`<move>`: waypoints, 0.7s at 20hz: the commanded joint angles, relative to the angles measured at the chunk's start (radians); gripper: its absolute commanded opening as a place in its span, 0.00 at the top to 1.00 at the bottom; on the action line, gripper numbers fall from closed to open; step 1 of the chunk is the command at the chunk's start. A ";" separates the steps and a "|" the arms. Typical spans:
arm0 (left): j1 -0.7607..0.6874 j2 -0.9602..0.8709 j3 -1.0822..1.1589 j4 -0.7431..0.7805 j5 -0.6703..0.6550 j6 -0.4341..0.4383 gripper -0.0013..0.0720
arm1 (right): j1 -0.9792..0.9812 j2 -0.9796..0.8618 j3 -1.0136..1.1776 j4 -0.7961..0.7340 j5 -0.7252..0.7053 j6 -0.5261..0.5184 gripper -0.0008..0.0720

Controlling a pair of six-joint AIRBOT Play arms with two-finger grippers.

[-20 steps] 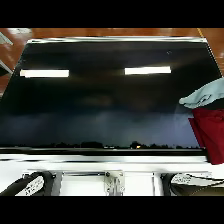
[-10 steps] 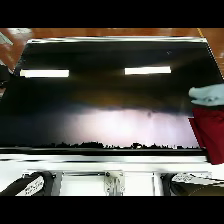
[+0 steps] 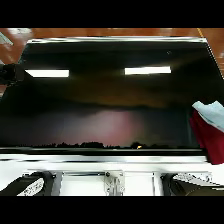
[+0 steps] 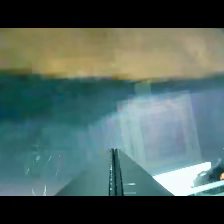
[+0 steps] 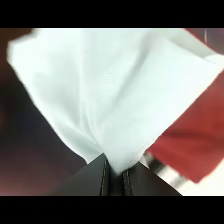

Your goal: Fold the shirts.

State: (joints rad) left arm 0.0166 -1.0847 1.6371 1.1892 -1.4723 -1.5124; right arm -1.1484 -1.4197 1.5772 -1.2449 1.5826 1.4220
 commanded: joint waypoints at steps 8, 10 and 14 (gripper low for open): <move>-0.011 0.000 0.000 0.000 0.033 0.000 0.94 | -0.028 0.058 -0.399 -0.271 -0.140 0.013 0.90; -0.011 0.000 0.000 0.000 0.033 -0.001 0.94 | -0.028 0.058 -0.422 -0.316 -0.156 0.031 0.90; -0.011 -0.001 0.000 -0.003 0.033 0.000 0.94 | -0.028 0.058 -0.426 -0.324 -0.221 0.066 0.14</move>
State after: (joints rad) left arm 0.0063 -1.0847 1.6371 1.1885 -1.4403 -1.5127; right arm -1.1767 -1.3621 1.1664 -1.5448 1.4113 1.4654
